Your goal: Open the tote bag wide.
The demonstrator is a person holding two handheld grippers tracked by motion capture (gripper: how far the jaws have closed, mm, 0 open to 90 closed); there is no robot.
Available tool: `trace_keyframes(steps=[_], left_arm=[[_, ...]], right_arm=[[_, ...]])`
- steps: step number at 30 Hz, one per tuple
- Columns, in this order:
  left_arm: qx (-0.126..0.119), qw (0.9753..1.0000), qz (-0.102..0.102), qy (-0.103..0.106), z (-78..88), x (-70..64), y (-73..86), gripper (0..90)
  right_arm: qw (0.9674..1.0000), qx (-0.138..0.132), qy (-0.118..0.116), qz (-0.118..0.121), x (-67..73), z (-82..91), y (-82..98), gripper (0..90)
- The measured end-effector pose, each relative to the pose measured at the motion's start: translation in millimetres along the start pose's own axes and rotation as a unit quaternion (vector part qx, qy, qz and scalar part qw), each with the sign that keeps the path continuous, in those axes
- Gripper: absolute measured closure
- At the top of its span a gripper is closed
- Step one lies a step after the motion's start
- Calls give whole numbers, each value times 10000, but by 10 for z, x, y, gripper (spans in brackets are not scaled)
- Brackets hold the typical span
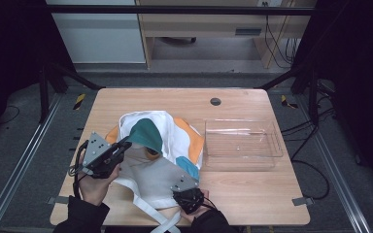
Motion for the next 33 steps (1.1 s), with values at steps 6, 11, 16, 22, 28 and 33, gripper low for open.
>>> trace_keyframes(steps=[6, 11, 16, 22, 28, 33], left_arm=[[-84, 9999, 57, -35, -63, 13, -68, 875], [-132, 9998, 119, -56, -99, 23, -90, 875], [-155, 9997, 122, -123, -145, 47, -137, 875], [-146, 9997, 96, -197, -189, 72, -153, 875], [-129, 9995, 120, -265, -244, 109, -165, 875], [-93, 9994, 131, -311, -287, 129, -166, 875]], right_arm=[[10000, 5, 4, 14, 2, -2, -1, 900], [10000, 8, -12, 28, 1, -6, -6, 900], [10000, 1, -9, 35, 3, -9, -7, 900], [10000, -4, -11, 61, 2, -13, -10, 900], [10000, 10, -16, 43, 8, -17, -12, 900], [10000, 0, -21, 32, 9, -19, -13, 900]])
Point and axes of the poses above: each handheld gripper's, and its own axes: z roughly backward along the jaws, y roughly out of its underside, x roughly to its left, the point moved 8 cm from there along -z, roughly forward along the jaws, and after that the axes turned 7 degrees about -x, right-handed, at the moved point
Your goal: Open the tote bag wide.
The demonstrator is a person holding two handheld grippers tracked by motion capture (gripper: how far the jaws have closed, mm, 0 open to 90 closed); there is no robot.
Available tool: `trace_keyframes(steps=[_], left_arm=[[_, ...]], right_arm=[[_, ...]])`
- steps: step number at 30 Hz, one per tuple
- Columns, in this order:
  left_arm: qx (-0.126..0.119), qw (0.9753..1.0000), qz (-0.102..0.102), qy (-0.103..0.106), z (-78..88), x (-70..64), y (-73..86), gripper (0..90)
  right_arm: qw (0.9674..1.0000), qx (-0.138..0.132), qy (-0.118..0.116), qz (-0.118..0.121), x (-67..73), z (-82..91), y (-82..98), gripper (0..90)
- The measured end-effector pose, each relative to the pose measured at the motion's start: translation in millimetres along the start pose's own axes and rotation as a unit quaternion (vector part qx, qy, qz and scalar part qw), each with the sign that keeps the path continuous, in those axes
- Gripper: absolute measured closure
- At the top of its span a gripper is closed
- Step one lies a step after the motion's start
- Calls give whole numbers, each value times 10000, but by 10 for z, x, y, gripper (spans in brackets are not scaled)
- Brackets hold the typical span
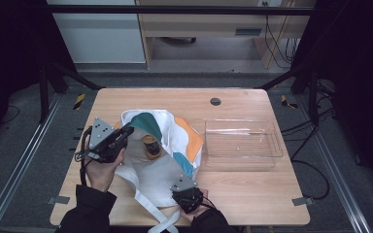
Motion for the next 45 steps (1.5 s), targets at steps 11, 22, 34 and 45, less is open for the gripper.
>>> trace_keyframes(steps=[11, 22, 34, 45], left_arm=[[75, 9999, 0, -128, -146, 56, 10, 875], [192, 9995, 4, -266, -311, 139, 51, 875], [306, 9990, 26, -324, -444, 215, 118, 875], [452, 9983, 151, -339, -618, 281, 232, 875]], right_arm=[[10000, -12, 0, 8, -9, -13, -8, 900], [10000, -23, -2, 16, -9, -28, -17, 900], [10000, -43, 20, 51, -11, -44, -25, 900], [10000, -54, 29, 72, -13, -52, -31, 900]])
Point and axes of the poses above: each handheld gripper's, and its own axes: z roughly backward along the jaws, y roughly out of its underside, x roughly to its left, the point moved 8 cm from there along -z, roughly forward along the jaws, and after that the axes turned 7 degrees about -x, right-handed, at the moved point
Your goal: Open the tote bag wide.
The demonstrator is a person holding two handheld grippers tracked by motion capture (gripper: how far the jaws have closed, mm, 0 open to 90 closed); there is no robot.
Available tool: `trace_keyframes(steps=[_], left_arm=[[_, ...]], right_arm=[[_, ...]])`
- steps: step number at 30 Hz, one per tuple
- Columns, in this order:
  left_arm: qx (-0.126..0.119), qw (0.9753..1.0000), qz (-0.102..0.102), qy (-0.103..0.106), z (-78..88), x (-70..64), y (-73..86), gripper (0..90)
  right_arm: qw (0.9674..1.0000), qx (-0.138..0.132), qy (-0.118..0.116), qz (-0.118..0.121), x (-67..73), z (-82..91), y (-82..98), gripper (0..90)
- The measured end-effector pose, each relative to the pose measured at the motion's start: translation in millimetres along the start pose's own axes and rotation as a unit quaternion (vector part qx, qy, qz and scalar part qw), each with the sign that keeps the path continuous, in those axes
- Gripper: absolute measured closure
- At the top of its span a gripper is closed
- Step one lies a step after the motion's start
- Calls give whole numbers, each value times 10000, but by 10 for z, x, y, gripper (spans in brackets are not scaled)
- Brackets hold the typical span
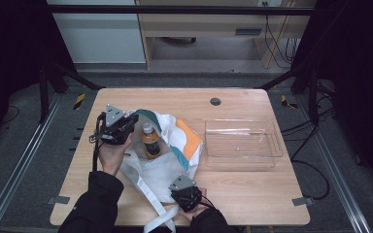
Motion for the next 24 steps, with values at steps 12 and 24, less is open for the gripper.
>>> trace_keyframes(steps=[12, 24], left_arm=[[188, 9998, 82, -54, -146, 80, 176, 874], [340, 9993, 107, -84, -231, 132, 358, 873]], right_arm=[[10000, -6, 9, -10, 2, -7, -4, 900], [10000, -17, 6, 2, 2, -10, -4, 900]])
Point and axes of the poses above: each handheld gripper's, and its own axes: z roughly backward along the jaws, y roughly out of its underside, x roughly to its left, the point moved 8 cm from there along -z, roughly forward along the jaws, and after that the axes turned 7 degrees about -x, right-handed, at the moved point
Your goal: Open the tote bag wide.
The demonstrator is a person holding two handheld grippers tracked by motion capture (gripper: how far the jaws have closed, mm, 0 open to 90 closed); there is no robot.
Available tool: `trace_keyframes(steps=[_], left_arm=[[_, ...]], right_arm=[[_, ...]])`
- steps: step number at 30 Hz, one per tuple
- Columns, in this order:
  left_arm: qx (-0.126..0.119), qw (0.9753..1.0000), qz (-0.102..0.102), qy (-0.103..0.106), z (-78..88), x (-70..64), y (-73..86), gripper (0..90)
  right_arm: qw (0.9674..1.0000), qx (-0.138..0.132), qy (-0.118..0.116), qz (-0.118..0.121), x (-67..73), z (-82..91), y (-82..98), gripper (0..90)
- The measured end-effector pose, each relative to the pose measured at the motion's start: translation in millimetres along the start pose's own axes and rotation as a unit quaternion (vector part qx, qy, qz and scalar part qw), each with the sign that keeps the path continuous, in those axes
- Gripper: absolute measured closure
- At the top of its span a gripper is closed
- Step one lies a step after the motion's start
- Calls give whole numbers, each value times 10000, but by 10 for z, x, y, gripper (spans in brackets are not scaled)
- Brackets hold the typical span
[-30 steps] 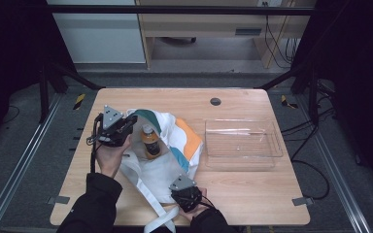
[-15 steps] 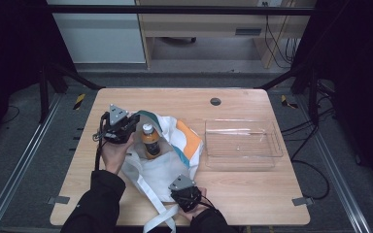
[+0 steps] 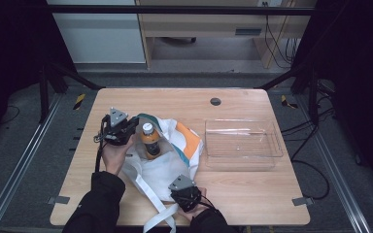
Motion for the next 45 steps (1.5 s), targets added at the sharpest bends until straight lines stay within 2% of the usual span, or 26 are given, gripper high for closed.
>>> trace_keyframes(steps=[11, 17, 24, 27, 33, 38, 39, 43, 45], left_arm=[[173, 9998, 55, -40, -99, 52, 139, 869], [256, 9996, 128, 23, -148, 77, 221, 857], [368, 9993, 54, 44, -174, 93, 317, 853], [372, 9992, 102, 82, -183, 95, 343, 854], [418, 9990, 59, 119, -190, 102, 377, 855], [420, 9989, 100, 157, -147, 121, 361, 811], [383, 9992, 48, 144, -103, 134, 335, 785], [337, 9991, 53, 238, -6, 140, 296, 712], [328, 9991, -42, 271, 78, 145, 277, 684]], right_arm=[[10000, 1, 0, -3, 1, 0, 0, 900], [10000, -14, -4, -2, 1, -4, -2, 900], [10000, -16, -3, -18, 0, -6, -4, 900], [10000, -12, -7, -23, 0, -6, -4, 900], [10000, -13, -16, -31, -3, -7, -5, 900], [10000, -6, -22, -21, -6, -8, -6, 900], [10000, 10, -32, -57, -3, -7, -5, 900], [10000, 21, -16, -76, -4, -4, -5, 900], [10000, 16, -8, -62, -3, -3, -4, 896]])
Point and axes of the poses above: each handheld gripper's, and its own axes: z roughly backward along the jaws, y roughly out of its underside, x roughly to its left, the point moved 8 cm from there along -z, roughly forward along the jaws, and after that the axes turned 7 degrees about -x, right-handed, at the moved point
